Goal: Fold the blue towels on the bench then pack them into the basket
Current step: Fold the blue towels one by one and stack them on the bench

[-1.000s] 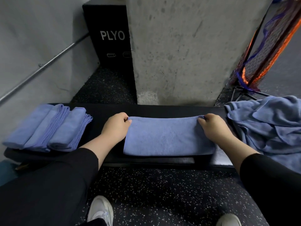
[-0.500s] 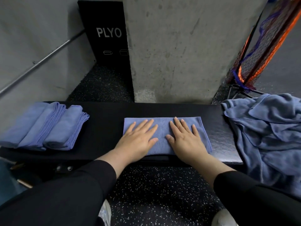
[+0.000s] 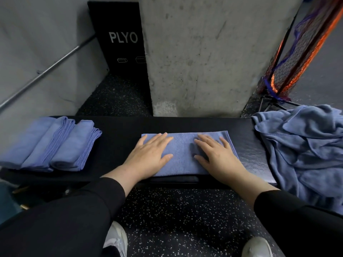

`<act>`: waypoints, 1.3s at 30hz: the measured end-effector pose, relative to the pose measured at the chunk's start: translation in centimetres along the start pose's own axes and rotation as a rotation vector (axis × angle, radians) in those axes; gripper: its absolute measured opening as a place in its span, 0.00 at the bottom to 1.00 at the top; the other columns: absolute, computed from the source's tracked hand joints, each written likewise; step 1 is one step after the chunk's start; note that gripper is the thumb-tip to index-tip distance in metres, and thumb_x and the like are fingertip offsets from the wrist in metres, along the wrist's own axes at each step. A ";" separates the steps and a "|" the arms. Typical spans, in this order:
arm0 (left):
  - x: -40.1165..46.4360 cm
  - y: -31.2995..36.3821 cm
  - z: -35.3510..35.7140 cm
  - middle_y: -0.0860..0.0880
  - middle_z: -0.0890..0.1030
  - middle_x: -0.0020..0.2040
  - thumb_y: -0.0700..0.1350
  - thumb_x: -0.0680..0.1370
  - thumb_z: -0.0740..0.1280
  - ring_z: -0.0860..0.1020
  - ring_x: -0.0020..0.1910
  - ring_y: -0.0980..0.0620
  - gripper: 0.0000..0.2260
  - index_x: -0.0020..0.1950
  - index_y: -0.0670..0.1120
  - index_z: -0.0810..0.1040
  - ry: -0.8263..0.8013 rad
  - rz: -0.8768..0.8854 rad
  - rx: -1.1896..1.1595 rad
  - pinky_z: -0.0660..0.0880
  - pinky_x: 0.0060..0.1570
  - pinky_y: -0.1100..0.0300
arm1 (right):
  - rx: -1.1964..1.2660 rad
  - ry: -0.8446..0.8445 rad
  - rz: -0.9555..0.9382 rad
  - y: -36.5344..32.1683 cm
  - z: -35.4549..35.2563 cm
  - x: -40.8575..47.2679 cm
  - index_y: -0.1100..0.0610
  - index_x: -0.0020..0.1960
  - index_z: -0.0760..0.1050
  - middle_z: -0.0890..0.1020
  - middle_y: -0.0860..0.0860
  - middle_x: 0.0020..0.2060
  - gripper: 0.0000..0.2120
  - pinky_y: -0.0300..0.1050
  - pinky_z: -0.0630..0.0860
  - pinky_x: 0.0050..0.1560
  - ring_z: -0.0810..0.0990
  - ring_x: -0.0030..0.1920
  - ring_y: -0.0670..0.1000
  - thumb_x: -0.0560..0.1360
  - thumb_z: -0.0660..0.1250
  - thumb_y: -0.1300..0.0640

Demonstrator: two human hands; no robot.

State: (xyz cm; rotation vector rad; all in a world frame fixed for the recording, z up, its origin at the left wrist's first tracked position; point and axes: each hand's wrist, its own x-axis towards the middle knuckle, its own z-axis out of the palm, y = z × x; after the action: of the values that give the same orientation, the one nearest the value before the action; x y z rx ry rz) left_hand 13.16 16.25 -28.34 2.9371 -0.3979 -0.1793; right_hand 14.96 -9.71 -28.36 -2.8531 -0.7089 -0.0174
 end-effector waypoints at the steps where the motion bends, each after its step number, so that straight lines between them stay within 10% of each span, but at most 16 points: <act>1: 0.0 -0.1 -0.1 0.57 0.50 0.83 0.62 0.83 0.50 0.46 0.81 0.60 0.27 0.82 0.59 0.53 -0.002 -0.005 0.000 0.44 0.80 0.47 | -0.013 0.088 -0.045 -1.0 -0.2 0.1 0.49 0.68 0.74 0.76 0.48 0.69 0.26 0.57 0.70 0.65 0.76 0.67 0.53 0.77 0.52 0.39; 4: 0.0 -0.4 -0.3 0.59 0.48 0.83 0.62 0.84 0.49 0.45 0.81 0.60 0.25 0.81 0.60 0.56 -0.043 -0.034 0.014 0.44 0.80 0.46 | -0.061 0.123 -0.099 -4.8 -0.2 0.0 0.50 0.53 0.79 0.79 0.49 0.48 0.19 0.51 0.72 0.43 0.79 0.47 0.56 0.77 0.53 0.43; 9: -0.2 -0.9 -0.5 0.58 0.55 0.82 0.59 0.85 0.49 0.52 0.81 0.58 0.22 0.79 0.58 0.62 0.026 -0.127 0.024 0.48 0.78 0.44 | -0.165 0.085 0.029 -7.2 1.3 -0.5 0.51 0.44 0.78 0.76 0.48 0.41 0.20 0.48 0.66 0.36 0.76 0.40 0.55 0.77 0.51 0.42; 12: -0.9 -1.7 -0.5 0.57 0.65 0.78 0.58 0.85 0.51 0.63 0.75 0.54 0.19 0.74 0.57 0.69 0.111 -0.134 0.075 0.57 0.72 0.47 | -0.183 0.064 0.088 -6.0 1.1 0.4 0.50 0.46 0.78 0.78 0.48 0.44 0.23 0.54 0.74 0.51 0.80 0.46 0.55 0.79 0.47 0.41; 16: -2.6 -3.3 -0.3 0.59 0.76 0.68 0.54 0.84 0.54 0.71 0.63 0.56 0.17 0.65 0.56 0.80 0.153 0.017 -0.044 0.61 0.66 0.56 | -0.173 0.021 0.152 -3.3 0.4 1.6 0.49 0.55 0.78 0.78 0.45 0.58 0.22 0.65 0.55 0.73 0.75 0.64 0.50 0.82 0.46 0.43; 21: -4.9 -3.8 -0.4 0.60 0.79 0.64 0.48 0.83 0.62 0.73 0.62 0.62 0.12 0.61 0.53 0.83 0.127 0.197 -0.241 0.59 0.67 0.66 | -0.061 -0.026 0.133 -1.4 0.1 2.1 0.48 0.66 0.76 0.68 0.47 0.73 0.17 0.70 0.49 0.74 0.63 0.75 0.52 0.84 0.53 0.47; 26: -5.5 -4.4 -0.3 0.62 0.74 0.67 0.50 0.84 0.61 0.67 0.68 0.63 0.13 0.66 0.56 0.80 0.105 0.227 -0.112 0.57 0.70 0.61 | 0.039 0.107 -0.195 -0.7 -0.1 -0.7 0.46 0.58 0.78 0.76 0.45 0.55 0.15 0.51 0.71 0.55 0.76 0.55 0.52 0.80 0.57 0.41; 32: -5.2 -3.8 -0.5 0.59 0.76 0.64 0.51 0.82 0.60 0.69 0.66 0.60 0.13 0.62 0.54 0.82 0.152 0.263 -0.056 0.62 0.71 0.55 | 0.055 -0.037 -0.324 -0.3 0.4 -3.6 0.45 0.63 0.74 0.72 0.45 0.66 0.24 0.53 0.68 0.68 0.72 0.67 0.49 0.75 0.62 0.32; 39: -5.1 -2.0 -0.5 0.57 0.67 0.75 0.66 0.79 0.53 0.61 0.76 0.57 0.28 0.73 0.55 0.73 0.080 0.301 0.010 0.53 0.76 0.55 | 0.076 0.121 -0.251 -2.3 0.4 -4.3 0.49 0.52 0.77 0.78 0.42 0.60 0.10 0.48 0.69 0.65 0.77 0.59 0.46 0.79 0.61 0.45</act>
State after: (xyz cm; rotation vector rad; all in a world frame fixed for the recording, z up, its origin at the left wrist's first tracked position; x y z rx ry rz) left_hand 8.87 19.60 -27.74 2.8367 -0.8199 -0.0200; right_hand 10.08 -9.64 -28.56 -2.6469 -1.0128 -0.1938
